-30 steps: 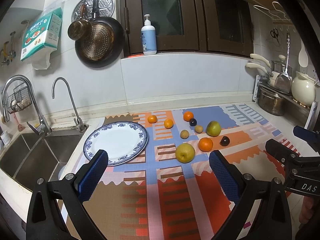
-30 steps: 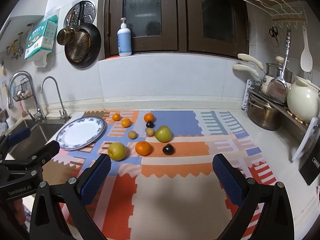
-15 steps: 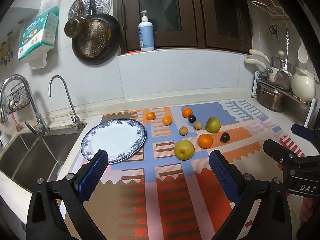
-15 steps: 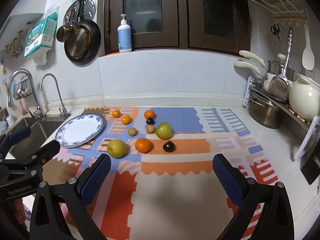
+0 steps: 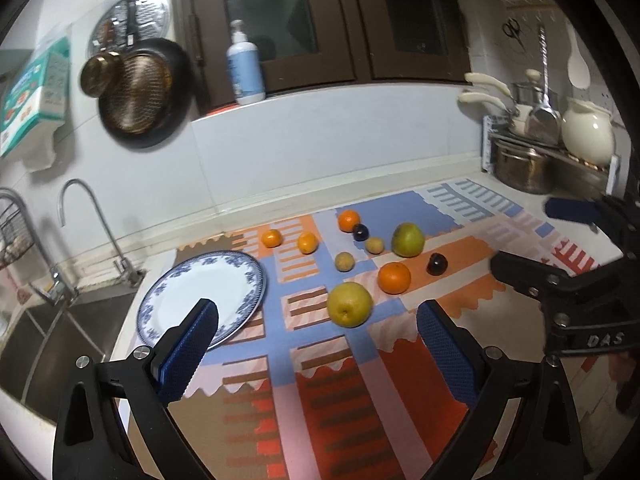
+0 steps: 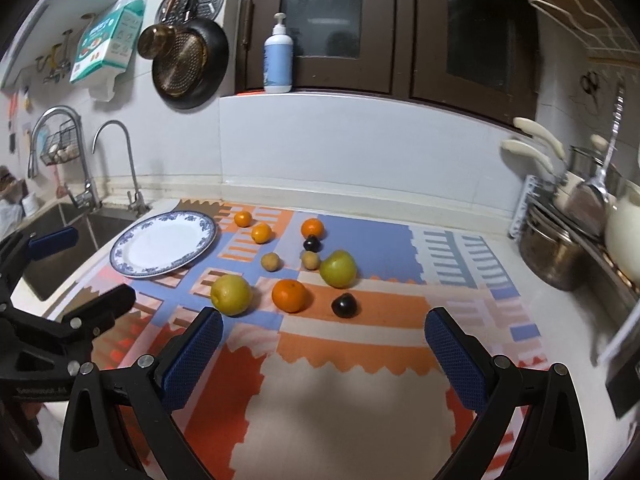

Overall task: Organize fruits
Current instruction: 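Grasp the large yellow pear with the left tool while the right tool grasps a mandarin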

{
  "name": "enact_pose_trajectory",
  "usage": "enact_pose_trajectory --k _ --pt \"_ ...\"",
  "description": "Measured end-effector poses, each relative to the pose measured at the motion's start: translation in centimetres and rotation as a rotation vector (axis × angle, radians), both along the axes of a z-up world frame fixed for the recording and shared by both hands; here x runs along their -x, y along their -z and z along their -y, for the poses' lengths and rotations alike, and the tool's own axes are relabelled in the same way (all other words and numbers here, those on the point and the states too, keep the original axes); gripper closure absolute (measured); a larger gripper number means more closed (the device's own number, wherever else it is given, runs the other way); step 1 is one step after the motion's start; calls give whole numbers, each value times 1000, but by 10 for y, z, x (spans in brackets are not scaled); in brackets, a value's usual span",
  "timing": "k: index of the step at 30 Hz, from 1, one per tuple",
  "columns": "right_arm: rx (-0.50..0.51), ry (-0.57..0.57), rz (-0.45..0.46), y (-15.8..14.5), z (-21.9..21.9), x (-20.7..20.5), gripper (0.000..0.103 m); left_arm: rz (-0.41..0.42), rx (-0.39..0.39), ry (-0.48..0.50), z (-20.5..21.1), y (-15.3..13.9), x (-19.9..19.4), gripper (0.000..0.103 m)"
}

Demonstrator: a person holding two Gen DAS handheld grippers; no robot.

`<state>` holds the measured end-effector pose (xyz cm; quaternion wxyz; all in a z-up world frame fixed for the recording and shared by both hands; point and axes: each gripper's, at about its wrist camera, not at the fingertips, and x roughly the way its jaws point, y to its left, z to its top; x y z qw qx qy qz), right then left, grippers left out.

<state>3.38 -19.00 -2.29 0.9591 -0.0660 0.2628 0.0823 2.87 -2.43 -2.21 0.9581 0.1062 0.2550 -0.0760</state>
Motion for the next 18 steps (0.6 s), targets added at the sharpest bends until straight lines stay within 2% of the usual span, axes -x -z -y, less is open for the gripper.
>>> enact_pose_trajectory --k 9,11,18 --pt "52 -137 -43 19 -9 -44 13 -48 -22 64 6 22 -37 13" --pt "58 -159 -66 28 -12 -55 19 -66 -21 84 4 29 -47 14" --pt "76 -240 -149 58 -24 -85 29 -114 -49 159 7 50 -75 23"
